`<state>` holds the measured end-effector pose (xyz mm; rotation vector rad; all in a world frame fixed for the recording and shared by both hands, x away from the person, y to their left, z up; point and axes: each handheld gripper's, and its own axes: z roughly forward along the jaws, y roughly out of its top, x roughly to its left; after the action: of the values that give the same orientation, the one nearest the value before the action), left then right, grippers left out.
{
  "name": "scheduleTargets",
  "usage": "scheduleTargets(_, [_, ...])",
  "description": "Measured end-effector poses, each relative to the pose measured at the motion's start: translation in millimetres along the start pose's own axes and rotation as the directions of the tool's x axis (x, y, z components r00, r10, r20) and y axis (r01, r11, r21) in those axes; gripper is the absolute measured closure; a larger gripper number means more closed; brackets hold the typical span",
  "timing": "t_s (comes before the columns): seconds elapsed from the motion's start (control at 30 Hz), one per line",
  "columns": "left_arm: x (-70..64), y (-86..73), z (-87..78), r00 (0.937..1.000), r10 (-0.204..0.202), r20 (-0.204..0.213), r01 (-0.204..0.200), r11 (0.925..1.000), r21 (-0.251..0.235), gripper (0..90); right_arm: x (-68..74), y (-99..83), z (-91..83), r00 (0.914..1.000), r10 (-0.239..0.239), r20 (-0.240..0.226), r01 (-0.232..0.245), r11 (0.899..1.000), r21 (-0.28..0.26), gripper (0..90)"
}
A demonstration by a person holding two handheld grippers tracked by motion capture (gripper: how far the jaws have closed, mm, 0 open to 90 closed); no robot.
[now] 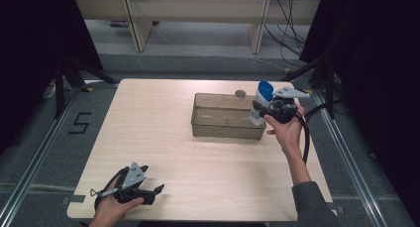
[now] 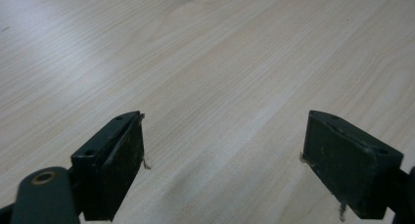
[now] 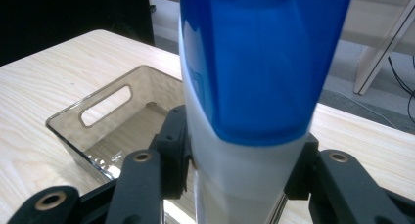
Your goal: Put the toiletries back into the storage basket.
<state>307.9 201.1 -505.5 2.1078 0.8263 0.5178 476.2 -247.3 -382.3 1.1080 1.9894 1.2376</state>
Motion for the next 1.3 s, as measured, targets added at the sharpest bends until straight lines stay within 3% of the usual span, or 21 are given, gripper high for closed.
scheduleTargets(0.07, [-0.1, -0.1, 0.2, 1.0, 0.0, 0.001, 0.0, 1.0, 0.0, 15.1, -0.5, -0.7, 2.0, 0.9998, 0.017, -0.009, -0.017, 1.0, 0.007, 55.9])
scheduleTargets(0.1, [0.3, 0.0, 0.4, 1.0, 0.0, 0.008, 0.0, 1.0, 0.0, 15.1, -2.2, -1.2, 3.4, 1.0, -0.003, 0.003, 0.003, 1.0, -0.004, 55.9])
scheduleTargets(0.13, [-0.2, 0.0, 0.1, 1.0, 0.0, 0.0, 0.0, 1.0, 0.001, 15.1, -1.5, -1.5, 4.2, 0.9998, 0.017, -0.008, -0.017, 1.0, 0.008, 55.9])
scheduleTargets(0.23, [0.0, 0.1, -0.1, 1.0, 0.002, -0.001, -0.002, 1.0, 0.001, 15.1, -3.7, -3.1, 8.1, 1.0, 0.006, 0.002, -0.006, 1.0, 0.005, 55.9])
scheduleTargets(0.27, [0.1, 0.1, -0.2, 1.0, 0.001, -0.001, -0.001, 1.0, 0.001, 15.1, -1.3, -3.5, 7.4, 0.9992, 0.038, 0.008, -0.039, 0.999, 0.028, 55.9])
scheduleTargets(0.37, [0.0, 0.0, -0.2, 1.0, 0.002, -0.001, -0.002, 1.0, 0.001, 15.1, -4.2, -5.0, 11.6, 0.9997, -0.003, 0.024, 0.003, 1.0, 0.003, 55.9])
scheduleTargets(0.4, [0.0, 0.0, -0.1, 1.0, 0.001, -0.001, -0.001, 1.0, 0.001, 15.1, -3.0, -6.0, 13.8, 0.9998, 0.021, 0.005, -0.021, 1.0, 0.022, 55.9])
scheduleTargets(0.57, [0.0, 0.0, 0.0, 1.0, 0.001, -0.002, -0.001, 1.0, -0.001, 15.1, -3.3, -8.4, 17.8, 0.9999, 0.006, 0.016, -0.006, 1.0, 0.015, 55.9])
scheduleTargets(0.6, [0.1, 0.2, -0.6, 1.0, 0.001, -0.003, -0.001, 1.0, 0.003, 15.1, -2.1, -10.3, 19.4, 0.9993, 0.031, 0.02, -0.032, 0.999, 0.021, 55.9])
scheduleTargets(0.7, [0.0, 0.0, 0.2, 1.0, 0.001, -0.001, -0.001, 1.0, -0.002, 15.1, -5.4, -12.5, 20.7, 0.9997, 0.005, 0.024, -0.006, 1.0, 0.025, 55.9])
scheduleTargets(0.73, [0.0, 0.1, 0.1, 1.0, -0.001, 0.0, 0.001, 1.0, -0.002, 15.1, -3.4, -13.6, 21.0, 0.999, 0.04, 0.018, -0.041, 0.998, 0.041, 55.9])
scheduleTargets(0.8, [-0.2, -0.1, 0.3, 1.0, 0.001, -0.001, -0.001, 1.0, -0.003, 15.1, -5.4, -16.3, 23.5, 0.9996, 0.025, 0.012, -0.025, 0.999, 0.04, 55.9])
scheduleTargets(0.87, [-0.1, 0.0, 0.2, 1.0, 0.001, -0.002, -0.001, 1.0, -0.002, 15.1, -4.2, -18.6, 25.0, 0.9989, 0.045, 0.017, -0.045, 0.998, 0.035, 55.9])
scheduleTargets(0.9, [0.0, 0.1, 0.2, 1.0, 0.0, -0.003, 0.0, 1.0, -0.003, 15.1, -6.9, -19.2, 24.7, 0.9996, 0.011, 0.027, -0.012, 0.999, 0.037, 55.9])
scheduleTargets(0.93, [0.0, 0.2, -0.5, 1.0, 0.001, -0.002, -0.001, 1.0, 0.002, 15.2, -4.6, -20.8, 26.0, 0.9987, 0.048, 0.015, -0.049, 0.998, 0.041, 55.9])
scheduleTargets(1.0, [0.0, -0.1, -0.2, 1.0, 0.001, -0.001, -0.001, 1.0, 0.002, 15.1, -6.2, -22.6, 27.9, 0.9996, 0.019, 0.023, -0.02, 0.999, 0.037, 55.9])
scheduleTargets(1.13, [-0.3, 0.0, -0.1, 1.0, 0.002, 0.0, -0.002, 1.0, 0.001, 15.2, -4.2, -25.0, 29.7, 0.9985, 0.051, 0.017, -0.052, 0.997, 0.055, 55.9])
scheduleTargets(1.27, [0.1, -0.1, -0.2, 1.0, -0.002, -0.001, 0.002, 1.0, 0.001, 15.1, -6.4, -27.4, 30.9, 0.9996, 0.02, 0.022, -0.021, 0.998, 0.066, 55.9])
scheduleTargets(1.3, [0.1, -0.1, -0.3, 1.0, 0.001, 0.0, -0.001, 1.0, 0.002, 15.1, -4.3, -28.6, 31.7, 0.9987, 0.046, 0.021, -0.048, 0.997, 0.067, 55.9])
